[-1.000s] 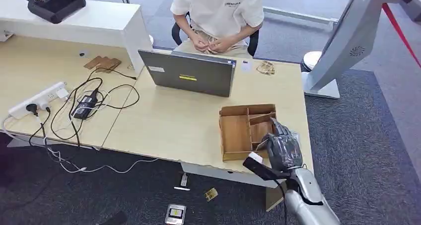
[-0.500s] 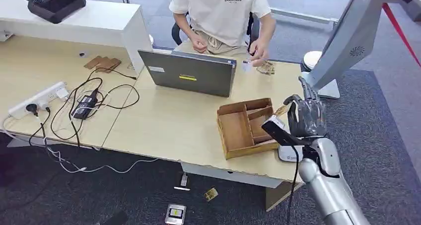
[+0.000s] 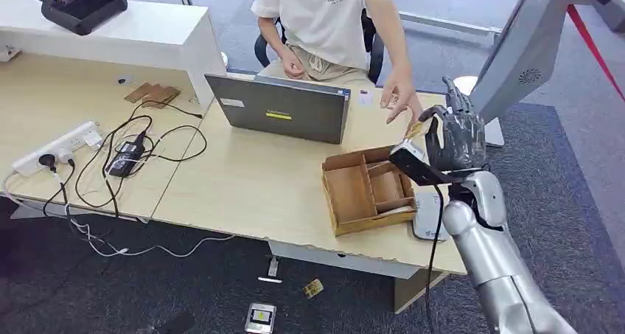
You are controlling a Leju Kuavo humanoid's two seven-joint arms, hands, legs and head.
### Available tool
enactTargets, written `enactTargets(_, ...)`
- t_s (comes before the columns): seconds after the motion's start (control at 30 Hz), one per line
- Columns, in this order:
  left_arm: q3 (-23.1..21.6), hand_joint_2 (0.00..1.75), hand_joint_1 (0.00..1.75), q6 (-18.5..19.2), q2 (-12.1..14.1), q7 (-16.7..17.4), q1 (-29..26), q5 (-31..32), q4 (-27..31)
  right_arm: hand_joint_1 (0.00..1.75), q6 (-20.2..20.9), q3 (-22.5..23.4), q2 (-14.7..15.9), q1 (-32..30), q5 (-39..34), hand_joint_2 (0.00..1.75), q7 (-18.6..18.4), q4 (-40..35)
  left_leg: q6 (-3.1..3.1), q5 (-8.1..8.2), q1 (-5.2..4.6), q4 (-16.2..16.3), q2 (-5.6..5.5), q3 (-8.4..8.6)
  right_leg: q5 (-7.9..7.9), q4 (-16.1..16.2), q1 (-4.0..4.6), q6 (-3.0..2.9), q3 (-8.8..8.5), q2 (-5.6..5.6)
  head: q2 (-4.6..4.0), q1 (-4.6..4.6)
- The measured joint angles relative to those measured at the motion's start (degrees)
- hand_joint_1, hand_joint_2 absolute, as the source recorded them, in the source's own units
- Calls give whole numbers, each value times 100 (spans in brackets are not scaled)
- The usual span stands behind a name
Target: Pass the card to the sensor for recognition and then transmit it.
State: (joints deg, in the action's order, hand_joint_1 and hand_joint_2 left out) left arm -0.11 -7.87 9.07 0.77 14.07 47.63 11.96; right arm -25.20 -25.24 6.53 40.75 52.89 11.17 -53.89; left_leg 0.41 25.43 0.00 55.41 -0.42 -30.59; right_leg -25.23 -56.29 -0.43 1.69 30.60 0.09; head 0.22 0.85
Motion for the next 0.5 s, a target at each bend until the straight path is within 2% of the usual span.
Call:
enactTargets(0.17, -46, 0, 0, 138, -31, 61, 114, 122, 2, 175, 282, 2, -188, 840, -33, 175, 37, 999, -1, -4, 0, 0, -2, -2, 3, 0, 0, -1, 2, 0, 0, 0)
enactTargets(0.27, -72, 0, 0, 190, -39, 68, 168, 177, 4, 175, 358, 2, -275, 1243, -13, 175, -72, 1533, -1, -4, 0, 2, -1, -2, 3, 0, 0, -1, 3, 0, 0, 2)
enactTargets(0.5, -157, 0, 0, 264, -74, 146, 267, 242, 4, 175, 396, 2, -397, 1573, 125, 175, -260, 2263, -1, -4, 0, 1, -3, -4, 3, 1, 0, -1, 2, 0, 0, 0)
